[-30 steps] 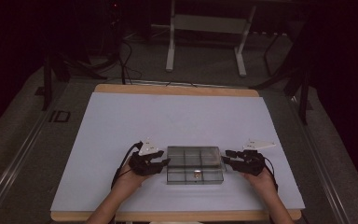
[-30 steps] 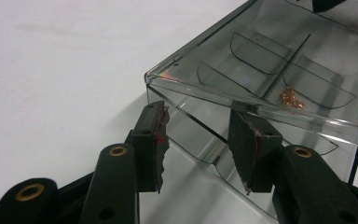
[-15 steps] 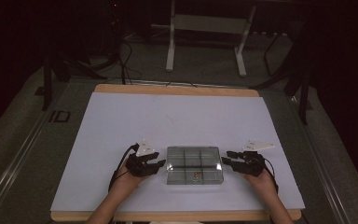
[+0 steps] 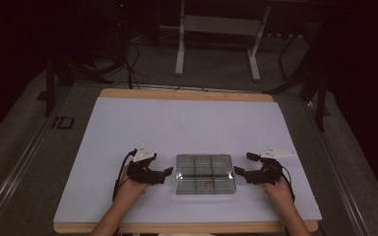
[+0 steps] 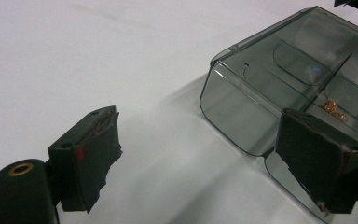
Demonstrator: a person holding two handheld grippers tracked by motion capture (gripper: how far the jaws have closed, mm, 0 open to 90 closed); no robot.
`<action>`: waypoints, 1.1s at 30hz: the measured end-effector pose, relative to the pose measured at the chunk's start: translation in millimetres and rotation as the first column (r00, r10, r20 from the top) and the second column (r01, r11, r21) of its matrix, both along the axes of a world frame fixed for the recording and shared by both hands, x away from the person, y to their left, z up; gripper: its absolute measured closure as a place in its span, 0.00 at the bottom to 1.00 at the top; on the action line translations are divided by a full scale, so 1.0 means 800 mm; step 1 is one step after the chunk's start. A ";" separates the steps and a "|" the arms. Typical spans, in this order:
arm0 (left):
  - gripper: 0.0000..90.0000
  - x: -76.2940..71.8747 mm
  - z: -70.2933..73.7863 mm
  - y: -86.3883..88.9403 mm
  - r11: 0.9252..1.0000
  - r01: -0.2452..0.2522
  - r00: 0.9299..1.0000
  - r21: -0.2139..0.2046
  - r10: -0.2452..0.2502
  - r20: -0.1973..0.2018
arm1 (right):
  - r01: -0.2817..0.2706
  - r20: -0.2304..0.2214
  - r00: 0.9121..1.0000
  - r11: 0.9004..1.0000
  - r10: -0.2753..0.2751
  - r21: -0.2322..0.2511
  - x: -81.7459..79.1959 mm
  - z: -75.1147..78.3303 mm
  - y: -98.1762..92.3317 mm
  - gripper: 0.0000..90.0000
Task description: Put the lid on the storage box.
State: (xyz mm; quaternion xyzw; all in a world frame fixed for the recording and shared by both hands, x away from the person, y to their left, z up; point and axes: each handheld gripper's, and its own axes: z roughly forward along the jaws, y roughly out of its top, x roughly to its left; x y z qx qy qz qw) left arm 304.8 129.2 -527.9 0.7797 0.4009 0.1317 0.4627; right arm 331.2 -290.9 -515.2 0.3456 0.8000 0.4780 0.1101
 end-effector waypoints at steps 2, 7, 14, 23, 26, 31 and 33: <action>0.08 0.000 0.000 0.000 1.000 -0.006 1.000 -0.012 0.006 0.006 | -0.007 0.004 1.000 1.000 0.007 -0.006 0.000 -0.002 0.001 0.16; 0.03 0.000 0.003 0.003 0.998 -0.001 0.999 -0.057 0.004 0.044 | 0.030 0.035 0.999 1.000 -0.030 0.007 0.001 -0.003 -0.001 0.16; 0.03 0.000 0.000 0.001 0.998 0.021 0.999 -0.051 -0.019 0.037 | 0.049 0.037 0.998 0.999 -0.049 -0.004 0.004 -0.008 -0.006 0.16; 0.03 0.000 0.000 0.004 0.999 0.008 0.999 -0.054 -0.006 0.035 | 0.050 0.043 0.998 0.998 -0.049 -0.024 0.004 -0.011 -0.007 0.16; 0.03 0.000 -0.001 0.005 0.999 0.000 0.999 -0.053 0.002 0.038 | 0.061 0.054 0.997 0.998 -0.059 -0.034 0.004 -0.010 -0.010 0.16; 0.03 0.000 -0.001 0.006 0.999 -0.006 0.999 -0.049 0.007 0.037 | 0.092 0.062 0.994 0.995 -0.089 -0.049 0.004 -0.011 -0.020 0.16; 0.03 0.000 -0.001 0.007 0.999 -0.006 0.999 -0.048 0.008 0.037 | 0.099 0.069 0.993 0.994 -0.095 -0.055 0.004 -0.011 -0.022 0.16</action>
